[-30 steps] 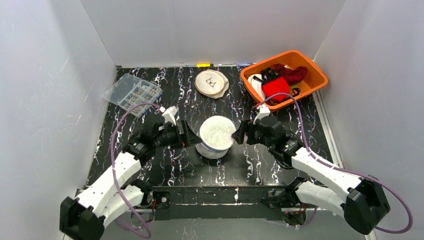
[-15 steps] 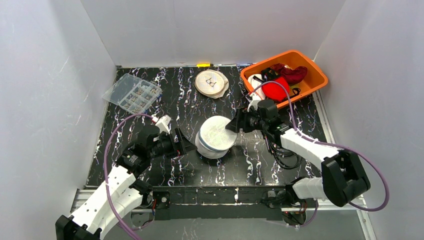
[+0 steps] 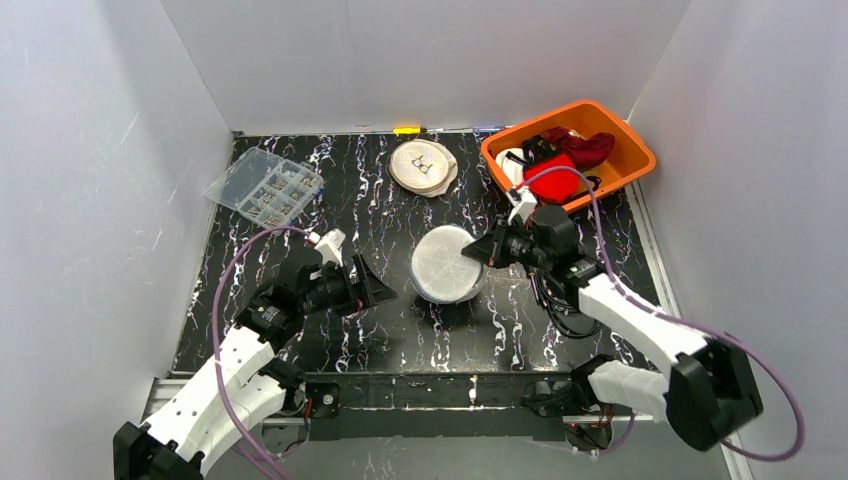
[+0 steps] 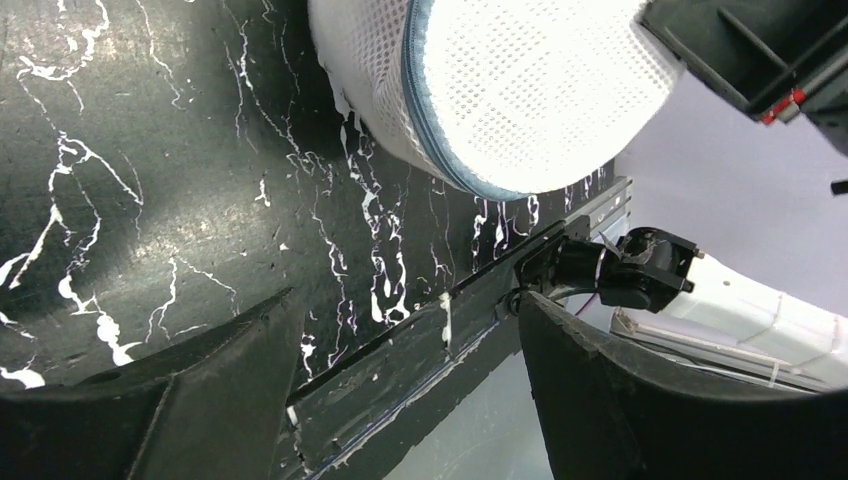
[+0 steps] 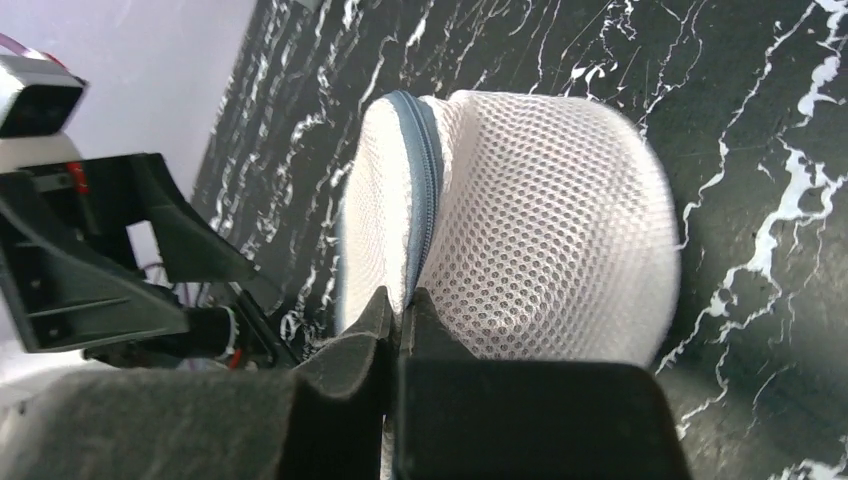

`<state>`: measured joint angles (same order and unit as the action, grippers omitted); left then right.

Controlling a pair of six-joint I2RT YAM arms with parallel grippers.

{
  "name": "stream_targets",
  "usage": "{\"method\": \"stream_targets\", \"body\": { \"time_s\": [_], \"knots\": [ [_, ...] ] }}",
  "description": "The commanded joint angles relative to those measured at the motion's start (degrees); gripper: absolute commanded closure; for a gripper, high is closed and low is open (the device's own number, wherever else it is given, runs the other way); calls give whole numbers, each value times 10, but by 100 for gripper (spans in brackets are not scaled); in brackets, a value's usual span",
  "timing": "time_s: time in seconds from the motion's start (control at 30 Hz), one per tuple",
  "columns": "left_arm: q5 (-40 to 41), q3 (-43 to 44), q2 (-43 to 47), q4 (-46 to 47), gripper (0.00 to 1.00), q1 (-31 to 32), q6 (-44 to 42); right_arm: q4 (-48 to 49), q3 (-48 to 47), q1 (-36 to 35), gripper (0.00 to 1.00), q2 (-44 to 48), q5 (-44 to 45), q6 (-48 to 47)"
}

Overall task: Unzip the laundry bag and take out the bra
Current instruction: Place the laundry bag at the center of the board, then adjust the laundry bag at the center of the board.

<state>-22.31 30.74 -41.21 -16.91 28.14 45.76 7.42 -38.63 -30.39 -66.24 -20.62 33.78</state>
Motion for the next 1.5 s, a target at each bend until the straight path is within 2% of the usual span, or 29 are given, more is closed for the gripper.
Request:
{"method": "stream_targets", "body": {
  "time_s": [0.0,0.13,0.2,0.33,0.53,0.73,0.9,1.1,1.27,1.47],
  "knots": [
    [-15,3,-8,32,24,3,30,10,43,-18,99,83,60,111],
    [5,-8,-10,81,25,13,97,31,109,-80,99,142,159,225],
    [34,-16,-7,103,25,29,136,38,141,-123,99,171,242,278],
    [113,-22,-8,118,25,88,212,37,181,-201,99,211,393,363],
    [247,-35,-10,92,26,195,313,19,216,-252,99,251,504,442],
    [313,-21,-37,61,26,261,356,-3,217,-260,99,258,534,481],
    [320,12,-93,68,27,274,360,2,211,-269,99,238,539,496],
    [322,24,-150,122,29,275,346,4,209,-275,99,230,529,492],
    [316,36,-193,126,35,275,319,15,214,-277,99,233,511,476],
    [325,47,-202,127,50,274,287,17,214,-277,99,232,474,443]
  ]
}}
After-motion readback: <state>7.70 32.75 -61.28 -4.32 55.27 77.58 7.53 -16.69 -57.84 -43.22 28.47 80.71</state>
